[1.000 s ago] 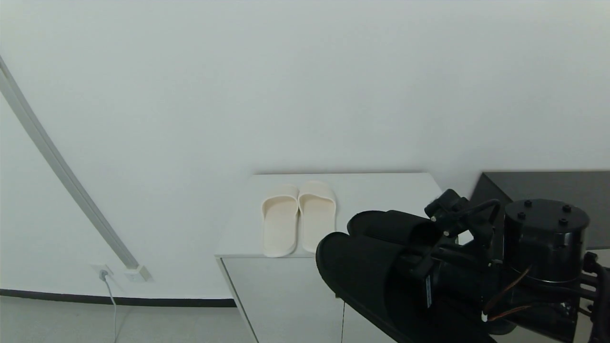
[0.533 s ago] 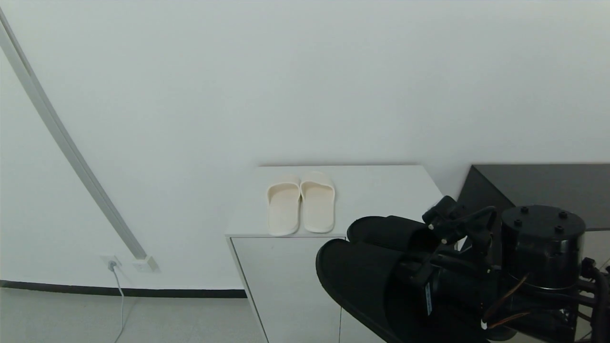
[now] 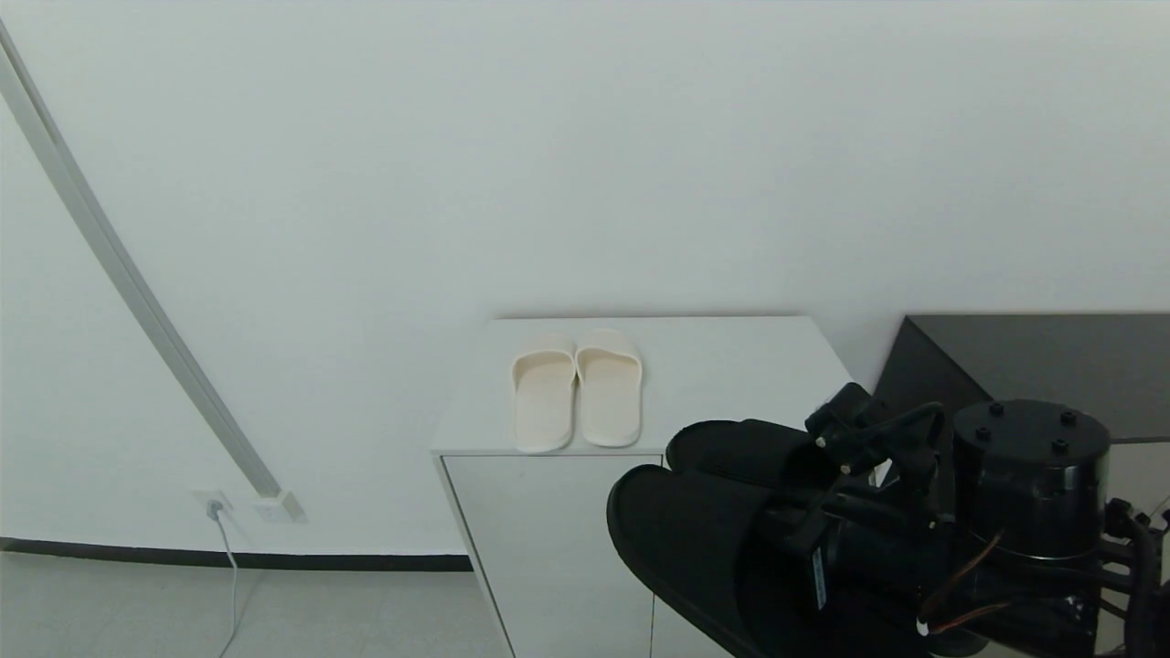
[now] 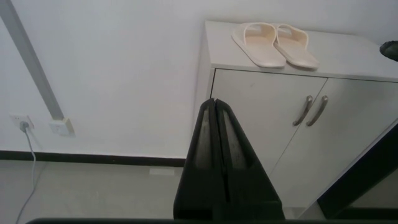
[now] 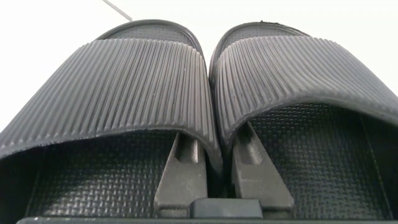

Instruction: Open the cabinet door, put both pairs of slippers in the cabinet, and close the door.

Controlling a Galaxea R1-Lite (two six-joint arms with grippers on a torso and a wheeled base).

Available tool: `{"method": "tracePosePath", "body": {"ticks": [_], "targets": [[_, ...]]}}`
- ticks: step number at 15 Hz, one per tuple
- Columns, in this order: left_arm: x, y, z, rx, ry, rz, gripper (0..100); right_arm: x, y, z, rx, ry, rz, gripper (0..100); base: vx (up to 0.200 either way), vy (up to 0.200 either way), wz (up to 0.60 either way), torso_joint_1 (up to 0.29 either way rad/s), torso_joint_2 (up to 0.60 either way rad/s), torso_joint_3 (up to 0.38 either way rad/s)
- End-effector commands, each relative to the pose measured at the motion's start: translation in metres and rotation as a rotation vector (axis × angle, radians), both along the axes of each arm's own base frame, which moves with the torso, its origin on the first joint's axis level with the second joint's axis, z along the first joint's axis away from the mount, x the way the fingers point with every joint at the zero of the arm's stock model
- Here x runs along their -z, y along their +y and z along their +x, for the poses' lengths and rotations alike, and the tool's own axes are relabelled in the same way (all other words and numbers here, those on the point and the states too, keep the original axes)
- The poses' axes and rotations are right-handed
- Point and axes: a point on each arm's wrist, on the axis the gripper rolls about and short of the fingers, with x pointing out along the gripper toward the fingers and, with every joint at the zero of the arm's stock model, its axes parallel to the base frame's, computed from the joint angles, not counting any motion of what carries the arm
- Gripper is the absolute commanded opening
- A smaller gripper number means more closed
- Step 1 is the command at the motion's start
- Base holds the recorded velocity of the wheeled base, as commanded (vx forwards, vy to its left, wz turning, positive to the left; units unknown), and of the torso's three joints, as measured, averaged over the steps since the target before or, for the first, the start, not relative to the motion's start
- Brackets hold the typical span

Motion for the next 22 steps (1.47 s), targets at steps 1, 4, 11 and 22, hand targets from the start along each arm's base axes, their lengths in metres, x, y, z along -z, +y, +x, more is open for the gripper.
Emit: {"method": "tracePosePath", "body": {"ticks": [1, 4, 11, 22], "targets": [[0.0, 0.0, 0.0, -0.001, 0.002, -0.001, 0, 0.001, 0.0, 0.0, 0.0, 0.002, -0.002, 0, 0.0, 0.0, 0.0, 0.0, 0.0, 0.0], [0.0, 0.0, 0.0, -0.002, 0.0, -0.001, 0, 0.001, 0.001, 0.001, 0.0, 0.003, -0.003, 0, 0.0, 0.0, 0.0, 0.0, 0.0, 0.0], [0.0, 0.0, 0.0, -0.001, 0.0, 0.001, 0, 0.004, 0.001, 0.001, 0.0, 0.01, -0.01, 0, 0.0, 0.0, 0.0, -0.138, 0.31, 0.167], [0.0, 0.0, 0.0, -0.002, 0.0, 0.002, 100, 0.012, -0.003, -0.004, -0.006, 0.026, -0.043, 0, 0.0, 0.0, 0.0, -0.187, 0.43, 0.244]]}}
